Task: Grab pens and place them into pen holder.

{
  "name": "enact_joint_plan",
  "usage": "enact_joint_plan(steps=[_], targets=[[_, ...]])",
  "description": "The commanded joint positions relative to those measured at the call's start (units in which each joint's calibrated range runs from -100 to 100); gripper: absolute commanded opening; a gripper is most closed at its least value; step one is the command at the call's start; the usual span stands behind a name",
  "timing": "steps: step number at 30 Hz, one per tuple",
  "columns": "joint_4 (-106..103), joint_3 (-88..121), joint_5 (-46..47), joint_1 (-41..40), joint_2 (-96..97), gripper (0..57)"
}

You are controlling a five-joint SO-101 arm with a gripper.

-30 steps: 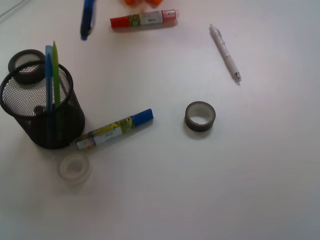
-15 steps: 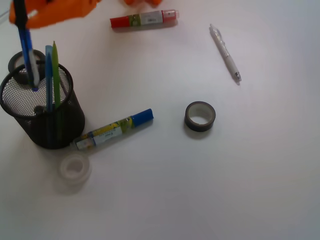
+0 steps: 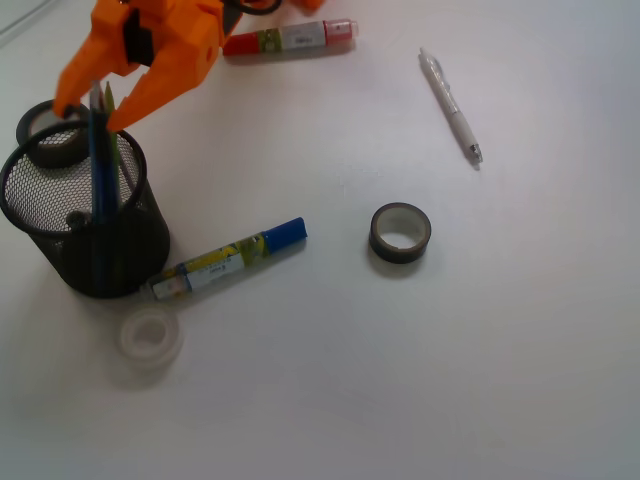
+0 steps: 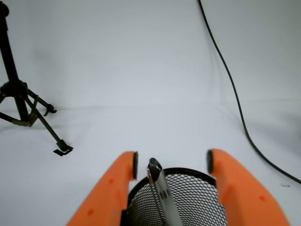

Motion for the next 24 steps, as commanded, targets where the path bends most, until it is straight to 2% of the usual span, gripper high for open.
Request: enact_joint_plan(steps=[1,5,10,13,15,22,24], targets=[[-0.07,-4.39,2.83,-0.41,-2.91,20.7],[11.13,-7.1,6.4,-4.22,-9.63,20.7],[43.42,-7.19,6.84,-13.41,-22.55,20.7],[59.6,-6.92,3.96,-18.72,-28.16,20.7],[69.75,-4.39,-0.44,-26.65,-31.73,20.6],[80.69,0.14,-7.18,-40.7,-33.0,20.5],[86.29,0.32,-9.72,-44.82,-32.83,18.8]])
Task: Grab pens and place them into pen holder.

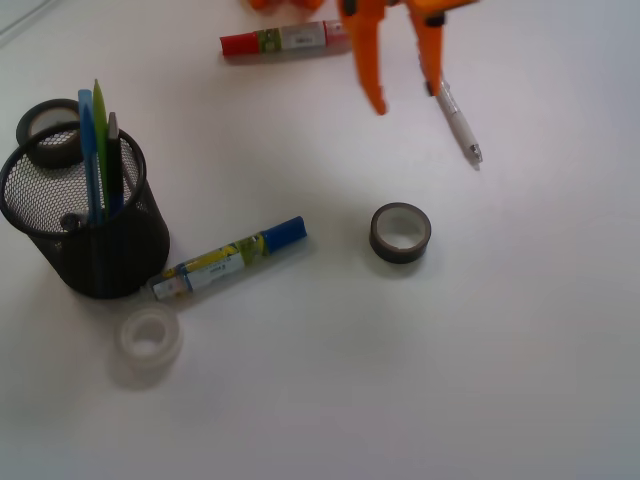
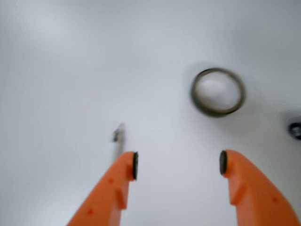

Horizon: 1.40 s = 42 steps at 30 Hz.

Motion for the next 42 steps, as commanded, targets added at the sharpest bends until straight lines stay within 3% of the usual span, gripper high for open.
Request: enact_joint_plan(steps=[1,8,15,22,42], targets=[[10.73,-0.22,-5.37,-8.51,-1.39,18.0],[18.25,-5.83,-10.79,-19.87,5.83,17.6],[18.08,-15.89,-11.72,-23.16,23.6,17.7],[18.08,-19.96,-9.57,-21.44,32.27,17.7],[23.42,-33.19,-0.29,-11.95,33.88,17.7]])
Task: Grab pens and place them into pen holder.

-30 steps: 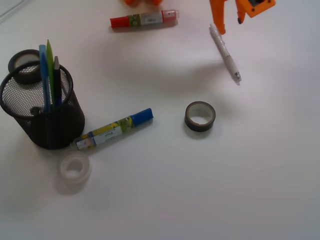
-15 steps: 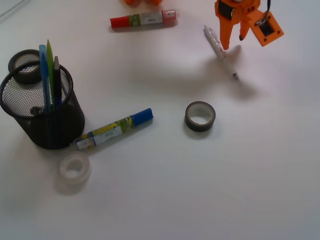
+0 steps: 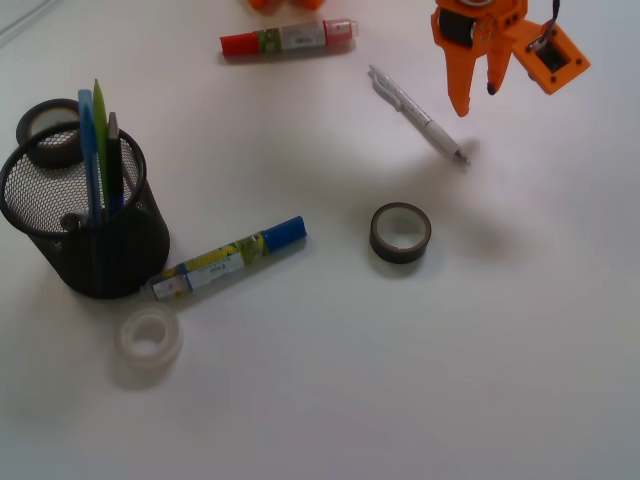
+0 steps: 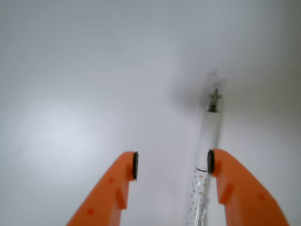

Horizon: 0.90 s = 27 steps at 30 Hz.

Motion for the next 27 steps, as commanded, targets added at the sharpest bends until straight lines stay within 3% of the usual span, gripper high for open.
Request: enact_joint_plan(steps=[1,9,17,22,27], targets=[[0.69,-3.45,1.22,2.04,1.28,17.7],[-0.53,-3.36,2.15,4.81,7.49,17.7],[-16.89,1.35,2.15,5.78,20.58,16.7],[-18.2,1.9,2.98,5.86,22.19,0.0],[-17.68,1.99,3.86,6.31,22.02,0.5]])
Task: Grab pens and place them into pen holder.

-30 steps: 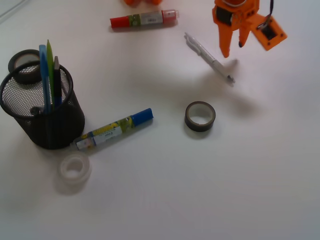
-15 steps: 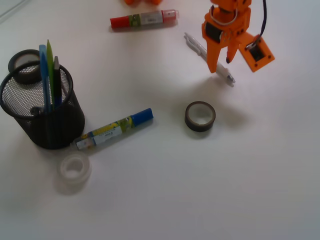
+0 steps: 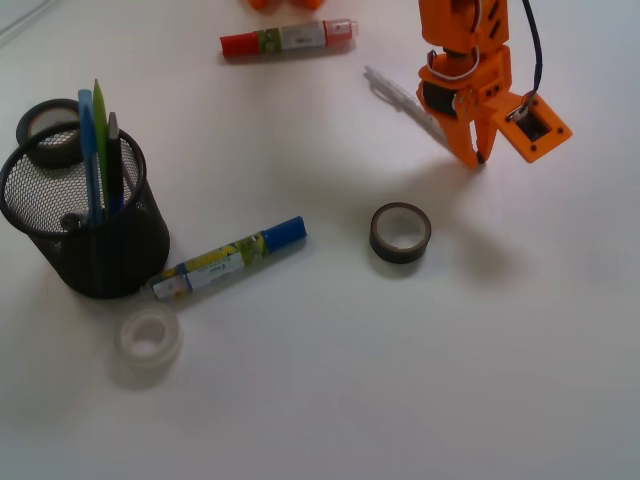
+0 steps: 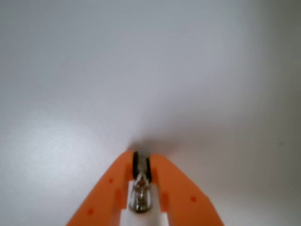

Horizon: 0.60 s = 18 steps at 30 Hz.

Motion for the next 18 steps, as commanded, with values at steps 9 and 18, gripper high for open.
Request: enact_joint_plan(steps=[9,18], targets=[[12.45,1.98,5.42,2.86,-10.99,0.5],[12.63,-5.17,11.09,13.47,-35.72,0.6]])
